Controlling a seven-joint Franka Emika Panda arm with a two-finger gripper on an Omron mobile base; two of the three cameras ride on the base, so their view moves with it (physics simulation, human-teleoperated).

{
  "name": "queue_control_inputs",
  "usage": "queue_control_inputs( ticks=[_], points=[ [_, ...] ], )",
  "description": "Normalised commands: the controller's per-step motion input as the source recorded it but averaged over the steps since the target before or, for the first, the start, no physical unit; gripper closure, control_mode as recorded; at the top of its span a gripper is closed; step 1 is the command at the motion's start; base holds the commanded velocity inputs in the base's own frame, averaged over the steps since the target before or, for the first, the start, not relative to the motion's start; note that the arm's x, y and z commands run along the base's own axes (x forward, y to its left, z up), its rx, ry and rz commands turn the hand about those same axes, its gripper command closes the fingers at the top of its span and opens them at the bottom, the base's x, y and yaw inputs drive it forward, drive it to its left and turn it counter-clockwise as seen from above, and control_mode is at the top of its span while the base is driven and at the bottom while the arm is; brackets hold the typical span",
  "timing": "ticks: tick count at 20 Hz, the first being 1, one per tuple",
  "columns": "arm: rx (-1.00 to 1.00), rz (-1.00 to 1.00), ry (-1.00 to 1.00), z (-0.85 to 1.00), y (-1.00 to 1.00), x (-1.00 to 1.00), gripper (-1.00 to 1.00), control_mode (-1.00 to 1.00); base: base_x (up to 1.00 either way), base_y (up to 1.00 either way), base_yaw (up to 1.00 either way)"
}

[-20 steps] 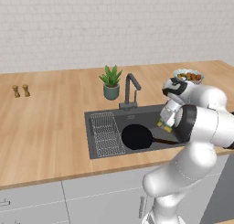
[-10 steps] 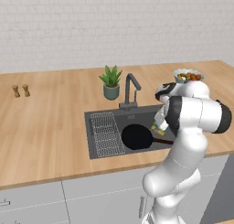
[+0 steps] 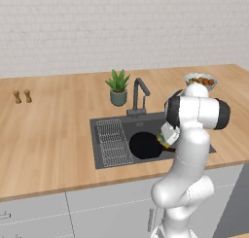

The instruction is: Pick the pan and sponge and place them into the sink. Then turn on the water.

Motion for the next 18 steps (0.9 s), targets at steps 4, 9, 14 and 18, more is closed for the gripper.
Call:
queue_control_inputs(
  ticks=[4,9,14,18],
  points=[
    [0.1,0.0,-0.08,-0.34,0.01,0.36,1.0,-1.0,0.0,0.0,0.0],
    [0.09,0.0,-0.09,-0.34,0.03,0.41,1.0,-1.0,0.0,0.0,0.0],
    [0.04,0.0,-0.09,-0.37,0.0,0.49,1.0,-1.0,0.0,0.0,0.0],
    [0.0,0.0,-0.08,-0.52,0.0,0.43,1.0,-1.0,0.0,0.0,0.0]
  ],
)
